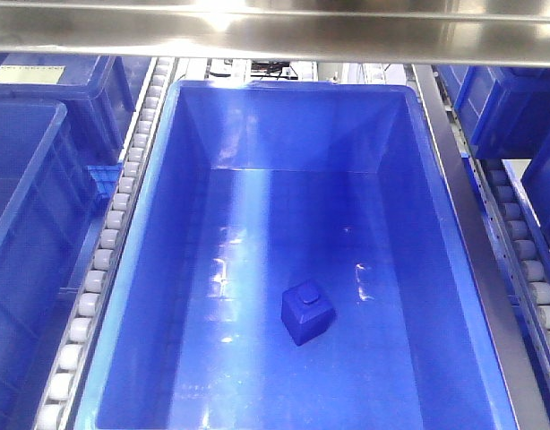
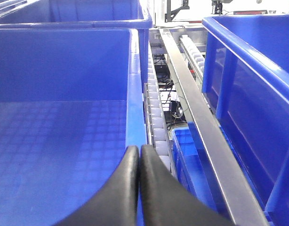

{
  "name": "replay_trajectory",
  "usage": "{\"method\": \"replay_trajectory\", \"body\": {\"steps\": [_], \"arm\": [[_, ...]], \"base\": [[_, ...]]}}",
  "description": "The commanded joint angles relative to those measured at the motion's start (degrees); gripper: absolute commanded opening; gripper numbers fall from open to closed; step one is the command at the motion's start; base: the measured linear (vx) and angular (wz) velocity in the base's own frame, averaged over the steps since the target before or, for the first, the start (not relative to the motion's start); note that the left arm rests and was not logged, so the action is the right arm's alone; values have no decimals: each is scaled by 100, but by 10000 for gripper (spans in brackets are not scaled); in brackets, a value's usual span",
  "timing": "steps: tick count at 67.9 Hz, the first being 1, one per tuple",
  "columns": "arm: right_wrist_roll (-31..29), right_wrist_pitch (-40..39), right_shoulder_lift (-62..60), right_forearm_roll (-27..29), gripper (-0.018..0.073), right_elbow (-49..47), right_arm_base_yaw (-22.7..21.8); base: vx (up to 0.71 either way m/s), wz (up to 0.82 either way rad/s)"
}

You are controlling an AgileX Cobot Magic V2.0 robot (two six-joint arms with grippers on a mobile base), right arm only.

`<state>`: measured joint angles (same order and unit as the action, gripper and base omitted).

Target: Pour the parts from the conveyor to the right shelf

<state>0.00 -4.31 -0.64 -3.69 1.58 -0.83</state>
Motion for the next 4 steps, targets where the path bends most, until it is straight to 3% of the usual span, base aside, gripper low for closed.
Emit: {"method": "replay_trajectory", "body": {"steps": [1,4], "arm": [[0,-463,-105,-55,-10,6,-26],[0,-463,-105,-55,-10,6,-26]], "base": [[0,0],[0,0]]}}
